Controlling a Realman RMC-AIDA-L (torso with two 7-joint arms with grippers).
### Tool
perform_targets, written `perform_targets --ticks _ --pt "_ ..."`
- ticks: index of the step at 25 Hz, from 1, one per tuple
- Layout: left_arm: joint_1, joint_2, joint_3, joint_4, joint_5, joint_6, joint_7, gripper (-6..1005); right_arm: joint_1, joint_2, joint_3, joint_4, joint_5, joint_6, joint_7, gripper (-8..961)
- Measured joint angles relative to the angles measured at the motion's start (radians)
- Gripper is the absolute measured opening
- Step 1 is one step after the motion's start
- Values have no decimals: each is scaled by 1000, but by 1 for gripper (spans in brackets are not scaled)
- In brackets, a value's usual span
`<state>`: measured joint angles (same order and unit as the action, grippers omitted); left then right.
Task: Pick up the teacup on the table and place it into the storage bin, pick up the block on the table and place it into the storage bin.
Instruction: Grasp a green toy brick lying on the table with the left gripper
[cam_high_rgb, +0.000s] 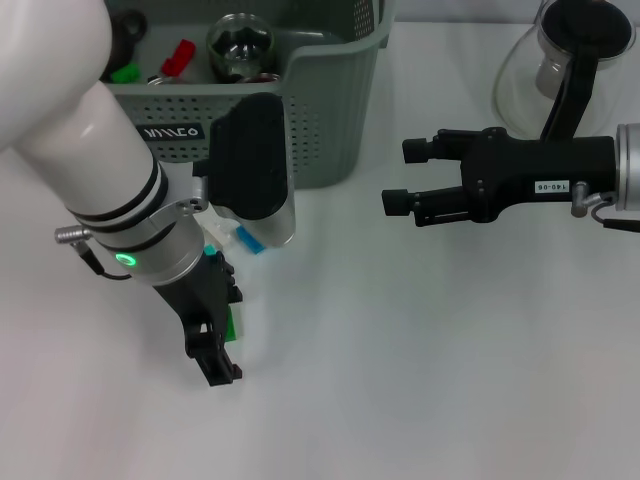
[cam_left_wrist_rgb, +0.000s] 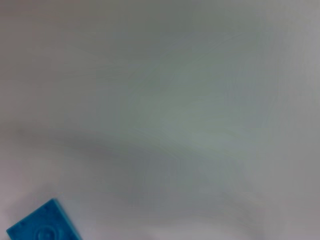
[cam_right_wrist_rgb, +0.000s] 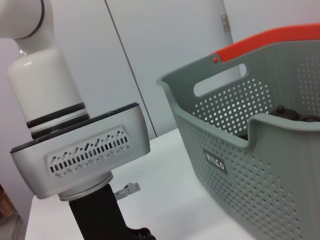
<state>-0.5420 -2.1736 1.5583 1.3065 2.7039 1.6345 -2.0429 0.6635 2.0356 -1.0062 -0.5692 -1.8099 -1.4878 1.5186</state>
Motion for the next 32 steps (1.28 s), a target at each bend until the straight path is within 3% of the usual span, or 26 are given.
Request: perform_targets --ticks 14,32 --pt "1 1 29 -14 11 -38 4 945 1 -2 9 0 -2 0 -11 940" --pt "2 3 34 -21 36 -73 -5 781 -10 0 9 0 0 0 -12 940"
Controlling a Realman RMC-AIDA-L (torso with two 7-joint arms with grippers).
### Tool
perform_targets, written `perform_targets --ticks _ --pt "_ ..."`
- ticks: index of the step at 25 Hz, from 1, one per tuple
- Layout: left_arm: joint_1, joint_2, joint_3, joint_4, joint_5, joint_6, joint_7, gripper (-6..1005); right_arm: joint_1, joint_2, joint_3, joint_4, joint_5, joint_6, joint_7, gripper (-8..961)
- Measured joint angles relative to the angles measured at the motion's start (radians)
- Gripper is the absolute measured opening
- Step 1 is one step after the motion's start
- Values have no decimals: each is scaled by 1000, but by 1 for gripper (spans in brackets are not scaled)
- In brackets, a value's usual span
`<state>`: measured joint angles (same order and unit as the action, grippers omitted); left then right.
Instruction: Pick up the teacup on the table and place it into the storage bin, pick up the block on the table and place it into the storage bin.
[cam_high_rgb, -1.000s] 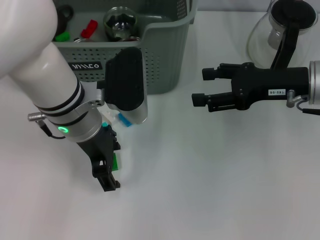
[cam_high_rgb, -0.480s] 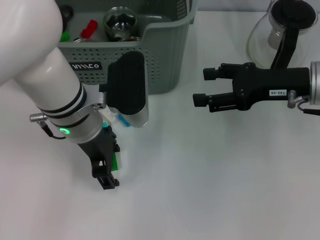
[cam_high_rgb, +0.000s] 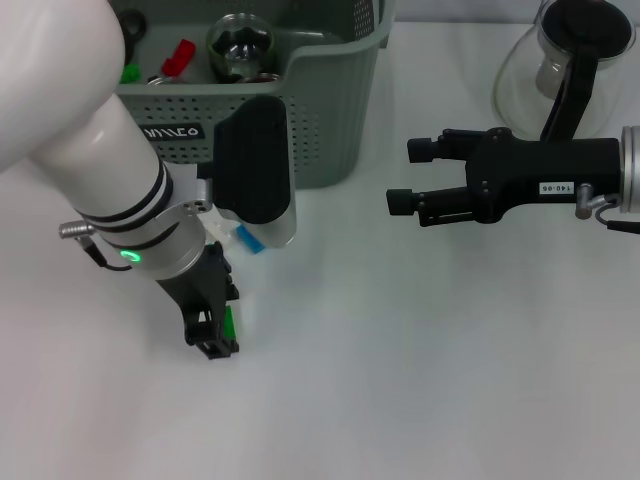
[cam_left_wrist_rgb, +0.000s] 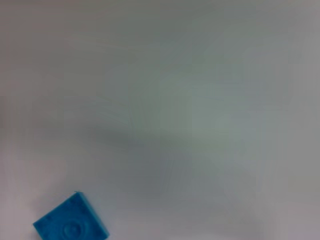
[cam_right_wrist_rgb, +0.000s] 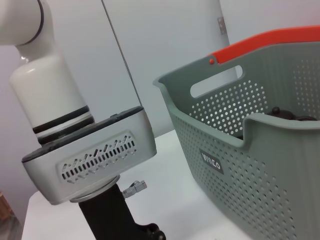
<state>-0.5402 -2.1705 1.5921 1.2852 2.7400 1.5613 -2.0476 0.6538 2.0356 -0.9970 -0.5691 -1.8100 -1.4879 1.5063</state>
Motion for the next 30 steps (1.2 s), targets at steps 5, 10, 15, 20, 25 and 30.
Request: perform_targets --ticks 5,10,15,20,25,30 --pt "0 0 -3 -8 14 -11 -2 628 -1 -1 0 0 0 0 0 941" --pt "14 -1 -18 64 -3 30 2 477 -5 -2 7 0 0 -4 0 941" --pt "17 -2 -175 222 -147 212 6 413 -8 -4 14 0 -1 -9 -3 941" --pt "-54 13 -620 283 -353 260 -84 433 -9 -6 9 0 -6 -22 -5 941" --pt "-177 100 -1005 181 -377 232 -110 452 -16 -10 5 0 -8 -28 -14 941" --pt "-226 250 -1045 -27 -376 102 -189 472 -23 -14 4 0 -8 -38 -16 941"
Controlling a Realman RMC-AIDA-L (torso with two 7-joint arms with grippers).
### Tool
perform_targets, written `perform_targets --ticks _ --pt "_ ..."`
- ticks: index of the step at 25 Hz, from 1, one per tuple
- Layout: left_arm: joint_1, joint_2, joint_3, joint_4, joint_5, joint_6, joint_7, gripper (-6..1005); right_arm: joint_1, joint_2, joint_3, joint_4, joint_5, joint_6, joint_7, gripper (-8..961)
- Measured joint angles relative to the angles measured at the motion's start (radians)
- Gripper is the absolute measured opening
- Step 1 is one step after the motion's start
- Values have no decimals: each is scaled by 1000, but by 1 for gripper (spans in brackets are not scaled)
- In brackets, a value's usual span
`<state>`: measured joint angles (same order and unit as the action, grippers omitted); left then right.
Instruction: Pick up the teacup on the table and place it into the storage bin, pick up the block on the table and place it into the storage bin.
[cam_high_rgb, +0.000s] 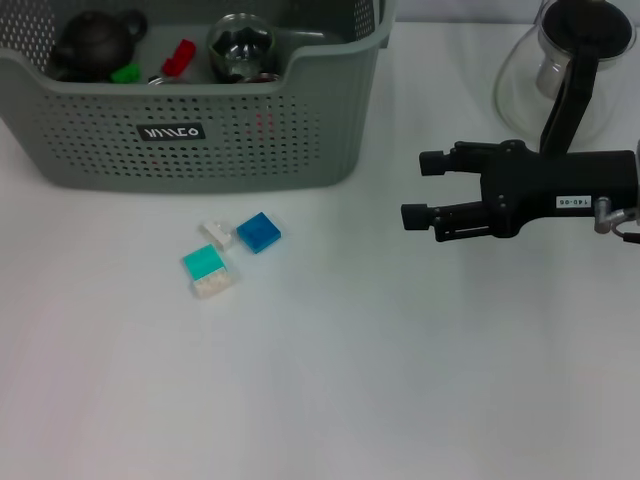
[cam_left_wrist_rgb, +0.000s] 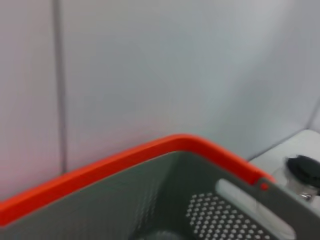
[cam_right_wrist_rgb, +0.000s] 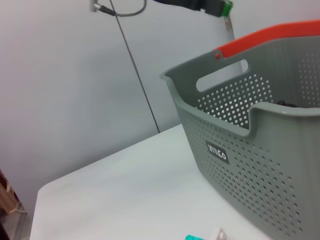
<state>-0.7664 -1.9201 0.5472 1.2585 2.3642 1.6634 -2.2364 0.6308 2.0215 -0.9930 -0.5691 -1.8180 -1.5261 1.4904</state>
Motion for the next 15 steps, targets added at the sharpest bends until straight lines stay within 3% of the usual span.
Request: perform_targets --ticks 3,9,13,15 --pt "-14 25 47 -127 13 -63 -7 484 -2 3 -1 4 -1 0 -9 941" --pt "-6 13 117 -165 55 -198 -2 507 -4 3 -1 13 -1 -1 -13 941" --pt "-5 10 120 -110 52 -136 -1 523 -3 1 2 13 -1 -11 -13 940" --pt "-5 8 116 -44 40 -49 2 620 -3 1 4 13 -1 -13 -13 940"
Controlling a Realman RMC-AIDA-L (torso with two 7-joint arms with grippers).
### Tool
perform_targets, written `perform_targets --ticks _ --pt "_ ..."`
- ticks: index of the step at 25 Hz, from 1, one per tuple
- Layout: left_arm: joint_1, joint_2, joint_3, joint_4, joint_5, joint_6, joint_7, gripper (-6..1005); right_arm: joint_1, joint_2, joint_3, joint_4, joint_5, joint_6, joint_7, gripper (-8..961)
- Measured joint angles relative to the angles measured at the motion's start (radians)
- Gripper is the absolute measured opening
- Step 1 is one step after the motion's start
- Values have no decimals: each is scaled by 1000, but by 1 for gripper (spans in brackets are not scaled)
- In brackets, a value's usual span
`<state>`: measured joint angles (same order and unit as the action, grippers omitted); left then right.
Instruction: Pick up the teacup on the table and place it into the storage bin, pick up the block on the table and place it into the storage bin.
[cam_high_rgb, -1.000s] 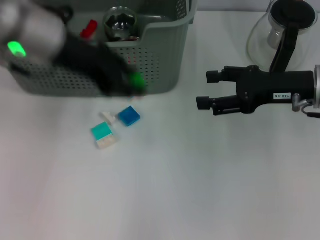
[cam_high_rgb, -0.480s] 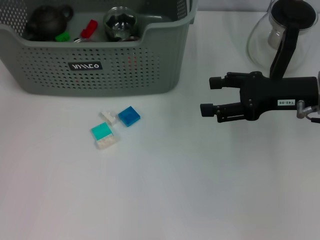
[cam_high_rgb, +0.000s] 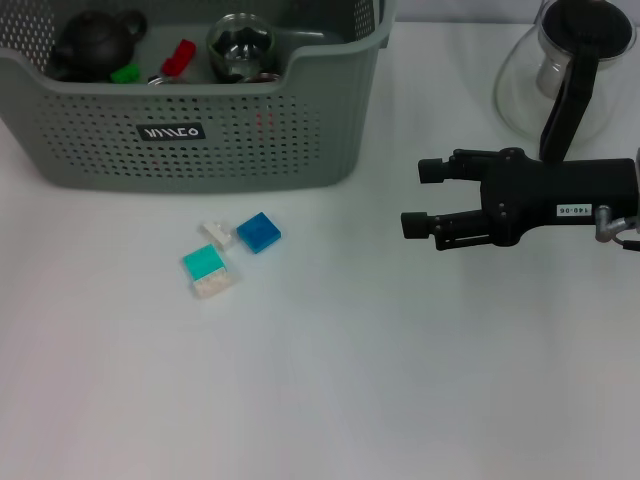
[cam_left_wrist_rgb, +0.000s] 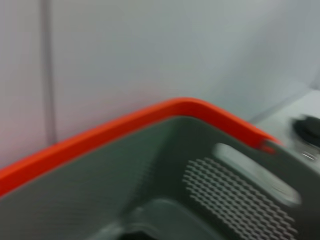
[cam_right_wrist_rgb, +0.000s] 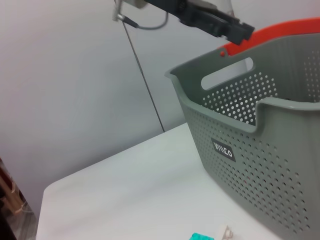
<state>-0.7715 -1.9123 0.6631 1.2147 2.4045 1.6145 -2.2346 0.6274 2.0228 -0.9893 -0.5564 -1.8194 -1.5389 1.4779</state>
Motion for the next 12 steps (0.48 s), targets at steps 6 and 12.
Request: perform_targets --ticks 6,12 --pt "28 -59 6 216 -51 309 106 835 0 0 4 0 0 -1 1 940" --pt "165 -173 181 419 -37 385 214 951 -1 2 5 2 2 5 18 940"
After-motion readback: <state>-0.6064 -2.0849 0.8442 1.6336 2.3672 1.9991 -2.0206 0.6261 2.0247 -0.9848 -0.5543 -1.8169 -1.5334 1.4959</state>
